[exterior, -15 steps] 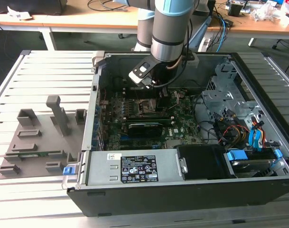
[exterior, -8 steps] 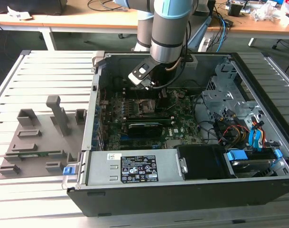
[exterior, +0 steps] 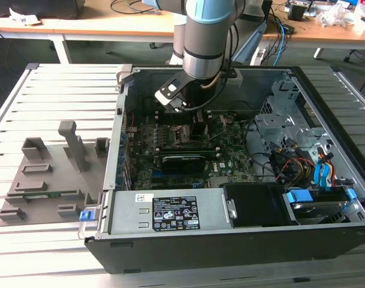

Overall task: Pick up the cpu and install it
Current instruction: 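Place the cpu into insertion slot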

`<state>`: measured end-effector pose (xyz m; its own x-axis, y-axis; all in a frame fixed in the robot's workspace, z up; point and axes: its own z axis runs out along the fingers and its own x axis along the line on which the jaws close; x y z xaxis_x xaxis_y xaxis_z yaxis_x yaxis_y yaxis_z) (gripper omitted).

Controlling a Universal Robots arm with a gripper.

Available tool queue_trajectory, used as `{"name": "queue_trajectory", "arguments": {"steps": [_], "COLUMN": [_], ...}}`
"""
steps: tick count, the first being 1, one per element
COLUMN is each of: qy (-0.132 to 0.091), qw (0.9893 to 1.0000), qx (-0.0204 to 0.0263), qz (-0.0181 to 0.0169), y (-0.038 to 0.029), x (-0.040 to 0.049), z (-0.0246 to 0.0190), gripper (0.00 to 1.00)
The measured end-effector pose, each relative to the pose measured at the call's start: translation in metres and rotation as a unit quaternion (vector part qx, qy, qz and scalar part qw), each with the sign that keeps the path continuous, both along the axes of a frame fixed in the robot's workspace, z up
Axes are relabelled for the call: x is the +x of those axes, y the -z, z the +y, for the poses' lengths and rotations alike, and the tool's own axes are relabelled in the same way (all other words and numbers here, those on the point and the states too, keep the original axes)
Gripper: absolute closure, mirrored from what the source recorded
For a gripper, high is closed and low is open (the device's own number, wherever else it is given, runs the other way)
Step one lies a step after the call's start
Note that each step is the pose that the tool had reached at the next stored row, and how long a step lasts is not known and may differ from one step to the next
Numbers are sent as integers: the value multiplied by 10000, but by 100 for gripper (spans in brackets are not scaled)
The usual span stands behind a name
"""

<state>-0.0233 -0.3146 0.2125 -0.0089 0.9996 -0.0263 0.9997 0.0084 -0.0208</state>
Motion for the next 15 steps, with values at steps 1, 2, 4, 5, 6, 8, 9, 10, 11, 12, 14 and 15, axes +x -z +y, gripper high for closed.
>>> {"name": "queue_trajectory", "arguments": {"steps": [1,2,4,5,6,8,9,10,11,12,14,15], "qy": [33,34,34,33,33,31,32,33,33,33,32,32], "qw": [10000,10000,10000,10000,10000,10000,10000,10000,10000,10000,10000,10000], "qx": [0,0,0,0,0,0,0,0,0,1,-1,0], "qz": [0,0,1,0,0,0,0,0,0,0,1,0], "y": [15,35,71,78,96,107,118,124,131,137,144,149], "x": [-1,-2,-6,-8,-20,-24,-24,-25,-25,-24,-24,-24], "z": [1,2,4,5,14,18,21,25,31,37,44,45], "gripper": [45,45,45,45,45,45,45,45,45,45,45,45]}}
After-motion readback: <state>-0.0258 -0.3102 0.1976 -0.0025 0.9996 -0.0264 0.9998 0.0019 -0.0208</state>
